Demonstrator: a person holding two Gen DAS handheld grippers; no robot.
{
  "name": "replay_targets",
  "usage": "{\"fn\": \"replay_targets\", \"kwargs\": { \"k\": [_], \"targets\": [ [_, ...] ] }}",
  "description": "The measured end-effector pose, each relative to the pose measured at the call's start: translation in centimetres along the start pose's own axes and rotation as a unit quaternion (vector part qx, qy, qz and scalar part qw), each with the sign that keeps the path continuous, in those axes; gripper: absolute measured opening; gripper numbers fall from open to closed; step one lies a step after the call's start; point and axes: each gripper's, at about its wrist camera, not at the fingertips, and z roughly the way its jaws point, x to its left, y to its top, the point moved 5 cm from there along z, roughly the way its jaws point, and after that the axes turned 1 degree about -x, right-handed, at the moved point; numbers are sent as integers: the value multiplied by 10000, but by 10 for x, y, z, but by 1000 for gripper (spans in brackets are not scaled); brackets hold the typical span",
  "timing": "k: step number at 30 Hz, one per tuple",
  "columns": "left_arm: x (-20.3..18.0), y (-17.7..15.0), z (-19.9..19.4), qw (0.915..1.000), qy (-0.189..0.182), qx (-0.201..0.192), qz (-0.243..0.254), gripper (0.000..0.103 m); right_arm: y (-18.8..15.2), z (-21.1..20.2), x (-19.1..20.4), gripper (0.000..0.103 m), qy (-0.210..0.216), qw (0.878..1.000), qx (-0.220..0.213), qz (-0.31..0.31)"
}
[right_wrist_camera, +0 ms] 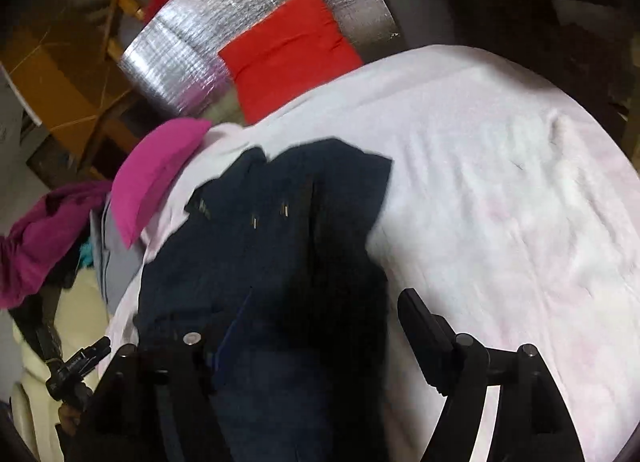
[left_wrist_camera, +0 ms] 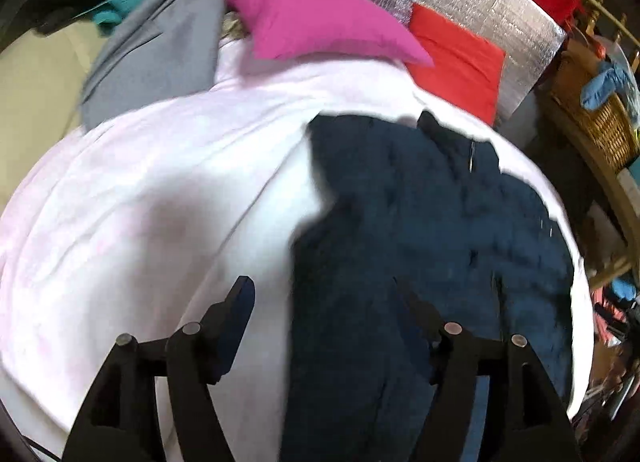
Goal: Fold large clothes
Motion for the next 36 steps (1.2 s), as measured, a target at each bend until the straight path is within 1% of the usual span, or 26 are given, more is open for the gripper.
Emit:
{"fn": "replay_targets", "kwargs": {
  "k": [1,2,3,5,8,10,13,15,17,18,19,20,21,22,23,25,27,29,30,31,32,34,35,36],
  "targets": [
    [5,-10,-4,10000,4,54,-83,72,-10,-10,-2,75,60,10000,35,0],
    [12,-24,-8,9995,-19,190,-237,72,-24,-22,-5,75,115,9999,77,1],
    [19,-42,-11,9980,-119,403,-463,72,-29,-27,-8,75,130,9999,90,6],
    [23,-62,-18,9961,-269,572,-611,72,-50,-44,-11,75,203,9997,125,52],
    [25,-89,-28,9957,-187,724,-551,72,-83,-49,-9,74,262,9987,403,157],
    [24,-101,-31,9948,-245,846,-517,72,-101,-50,-11,74,271,9976,576,275],
    [24,-116,-25,9930,-277,1062,-444,72,-126,-50,-16,73,109,9967,758,272],
    [26,-120,-20,9931,-147,1095,-392,72,-140,-48,-18,72,86,9959,861,268],
    [28,-126,-18,9925,-193,1144,-383,72,-151,-45,-23,69,-109,9960,863,195],
    [28,-128,-14,9915,-210,1214,-427,71,-158,-40,-25,62,-87,9951,954,222],
    [27,-130,-11,9910,-265,1233,-442,67,-163,-33,-25,58,-33,9941,1055,240],
    [25,-132,-9,9902,-352,1285,-408,56,-170,-26,-25,50,-7,9927,1193,201],
    [22,-134,-6,9894,-392,1350,-363,50,-174,-21,-25,47,-70,9923,1230,126],
    [19,-137,-3,9887,-411,1411,-304,40,-177,-18,-25,41,-156,9929,1175,22],
    [17,-139,-3,9896,-361,1382,-189,39,-179,-19,-21,35,-169,9933,1134,-123],
    [16,-141,-6,9904,-359,1333,-96,35,-181,-23,-16,20,-14,9931,1161,-177],
    [18,-142,-9,9905,-402,1305,-171,34,-180,-32,-7,17,250,9935,1070,-299],
    [23,-144,-12,9902,-357,1325,-264,34,-179,-38,-4,17,363,9938,1000,-332],
    [23,-146,-13,9902,-314,1335,-275,35,-179,-37,-6,18,364,9936,1025,-302],
    [23,-147,-12,9900,-285,1356,-257,42,-180,-34,-9,20,374,9929,1099,-251],
    [22,-151,-13,9896,-248,1404,-212,56,-182,-32,-13,21,335,9927,1142,-183],
    [22,-159,-16,9886,-182,1488,-152,71,-182,-30,-12,28,301,9923,1196,-97],
    [21,-162,-16,9882,-186,1512,-138,72,-184,-30,-11,29,277,9919,1228,-139],
    [18,-165,-16,9877,-243,1540,-118,72,-186,-29,-11,35,216,9920,1231,-183]
  ]
}}
